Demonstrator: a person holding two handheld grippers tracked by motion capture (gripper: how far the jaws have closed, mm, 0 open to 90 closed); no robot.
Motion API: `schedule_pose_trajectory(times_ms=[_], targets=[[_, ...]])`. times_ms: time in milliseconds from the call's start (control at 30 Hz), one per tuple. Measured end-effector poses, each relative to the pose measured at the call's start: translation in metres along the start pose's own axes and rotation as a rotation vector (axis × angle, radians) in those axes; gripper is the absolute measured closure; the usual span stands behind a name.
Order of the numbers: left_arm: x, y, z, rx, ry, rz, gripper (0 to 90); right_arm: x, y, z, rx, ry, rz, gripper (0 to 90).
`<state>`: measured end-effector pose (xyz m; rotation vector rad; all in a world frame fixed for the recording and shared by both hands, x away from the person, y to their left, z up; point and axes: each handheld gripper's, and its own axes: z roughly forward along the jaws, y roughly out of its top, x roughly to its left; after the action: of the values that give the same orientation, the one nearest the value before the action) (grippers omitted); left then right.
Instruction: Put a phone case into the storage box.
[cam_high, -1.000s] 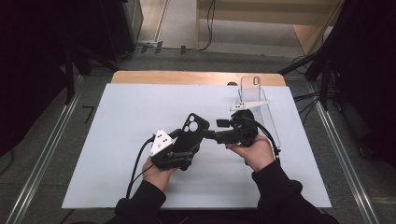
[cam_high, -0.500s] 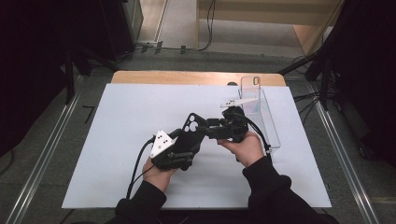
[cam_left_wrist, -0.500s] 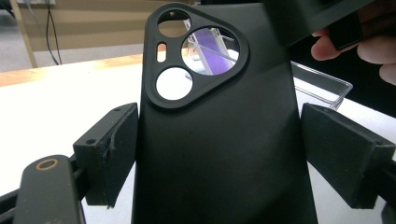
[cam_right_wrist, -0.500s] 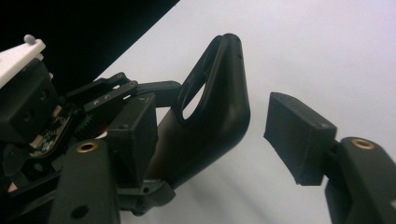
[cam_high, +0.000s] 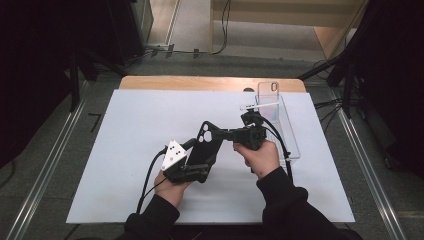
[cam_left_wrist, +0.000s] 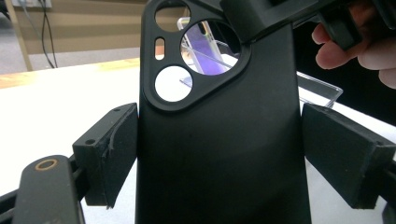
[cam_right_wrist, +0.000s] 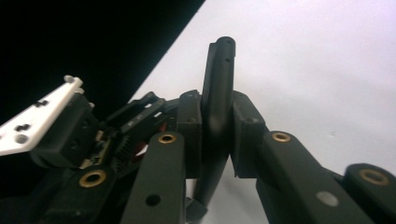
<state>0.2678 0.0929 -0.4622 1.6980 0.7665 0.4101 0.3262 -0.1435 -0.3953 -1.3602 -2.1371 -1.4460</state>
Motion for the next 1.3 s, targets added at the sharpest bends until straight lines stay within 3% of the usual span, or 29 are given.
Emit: schedule_pose_trajectory(times_ms=[133,300,467,600,733,900,1000,1067,1300], targets=[[0.000,0.001,0.000,-0.008,-0.011,0.000,14.0,0.002,0.001,-0.002,0.001,0.016,0.009,76.6],[-0.003,0.007,0.000,0.028,-0.008,-0.001,13.0,0.003,0.001,-0.003,0.004,0.038,0.017,77.4],[-0.006,0.015,0.000,0.100,-0.033,-0.056,12.9,0.009,0.002,-0.007,0.006,0.014,-0.018,77.5],[-0.004,0.020,-0.002,0.156,-0.052,-0.071,12.9,0.009,0.001,-0.012,0.003,-0.016,-0.039,77.5],[-0.002,0.025,-0.003,0.242,-0.112,-0.071,13.4,0.010,0.002,-0.016,-0.008,-0.049,-0.070,77.5],[0.000,0.031,-0.007,0.308,-0.150,-0.071,13.9,0.010,0.001,-0.018,0.001,-0.104,-0.122,77.4],[0.002,0.034,-0.008,0.362,-0.170,-0.079,14.1,0.011,0.000,-0.018,0.005,-0.111,-0.150,77.4],[0.004,0.036,-0.007,0.423,-0.185,-0.102,21.3,0.011,-0.001,-0.019,0.013,-0.119,-0.173,77.4],[0.013,0.041,-0.009,0.468,-0.224,-0.110,21.9,0.009,-0.003,-0.020,0.051,-0.102,-0.237,77.5]])
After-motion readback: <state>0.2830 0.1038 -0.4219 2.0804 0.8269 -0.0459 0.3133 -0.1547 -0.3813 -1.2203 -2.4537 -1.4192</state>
